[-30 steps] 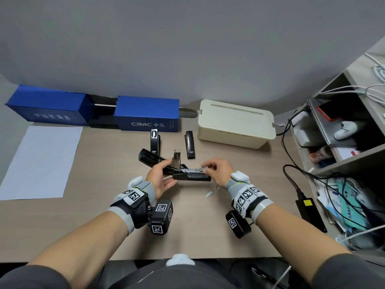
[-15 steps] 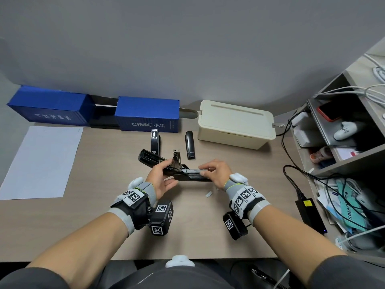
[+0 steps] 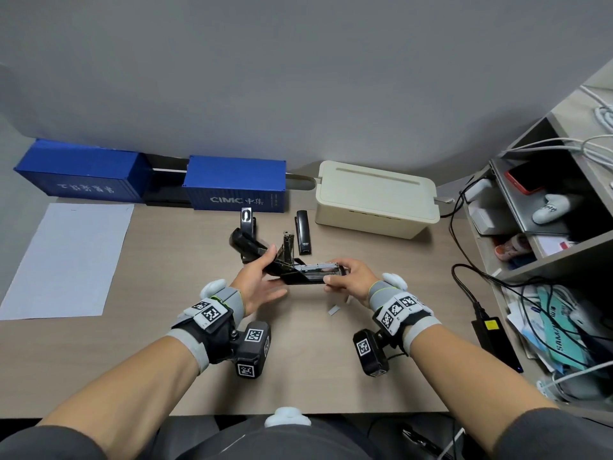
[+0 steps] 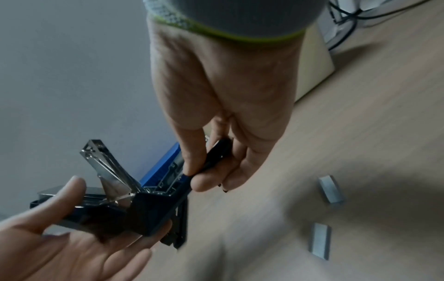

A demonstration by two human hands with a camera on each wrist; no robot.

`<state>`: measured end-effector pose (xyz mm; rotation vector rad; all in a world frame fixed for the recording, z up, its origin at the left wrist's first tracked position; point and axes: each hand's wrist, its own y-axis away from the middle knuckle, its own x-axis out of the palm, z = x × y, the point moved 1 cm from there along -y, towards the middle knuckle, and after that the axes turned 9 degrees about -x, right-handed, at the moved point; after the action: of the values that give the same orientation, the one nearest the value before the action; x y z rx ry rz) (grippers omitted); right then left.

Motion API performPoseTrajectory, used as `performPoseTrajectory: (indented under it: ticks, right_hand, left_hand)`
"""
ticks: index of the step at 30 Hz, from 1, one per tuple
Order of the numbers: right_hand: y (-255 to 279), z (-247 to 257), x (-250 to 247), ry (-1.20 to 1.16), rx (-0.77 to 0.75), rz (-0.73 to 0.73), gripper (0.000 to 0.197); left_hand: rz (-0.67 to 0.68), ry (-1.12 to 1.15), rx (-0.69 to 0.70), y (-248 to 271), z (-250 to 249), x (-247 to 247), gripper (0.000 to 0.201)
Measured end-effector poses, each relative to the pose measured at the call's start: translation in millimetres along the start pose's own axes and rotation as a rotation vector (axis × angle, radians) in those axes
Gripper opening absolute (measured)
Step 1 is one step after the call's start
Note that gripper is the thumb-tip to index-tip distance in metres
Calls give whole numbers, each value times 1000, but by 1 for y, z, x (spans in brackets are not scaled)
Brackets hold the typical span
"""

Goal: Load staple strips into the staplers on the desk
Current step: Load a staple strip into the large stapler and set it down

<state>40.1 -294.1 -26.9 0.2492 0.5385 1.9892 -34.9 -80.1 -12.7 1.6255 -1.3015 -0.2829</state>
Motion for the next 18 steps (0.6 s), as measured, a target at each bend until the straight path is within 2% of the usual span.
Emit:
performPoseTrajectory:
  ticks: [6,11,14,18]
  right_hand:
    - [-4,11,-1,-98,25,-37,42]
    - [-10,33,11,12,-26,-76,42]
    - [-17,46,23,44,-56,-85,46]
    - [-24,54,37,0,-71,-50,62]
  left_hand:
    - [-57,-94,224,-3,-4,0,15]
    - [-229,-477,524,-9,-9,0,22]
    - [-262,-663,553,-11,-11,7,35]
    - [-313,-780,563,-12,-15,13,44]
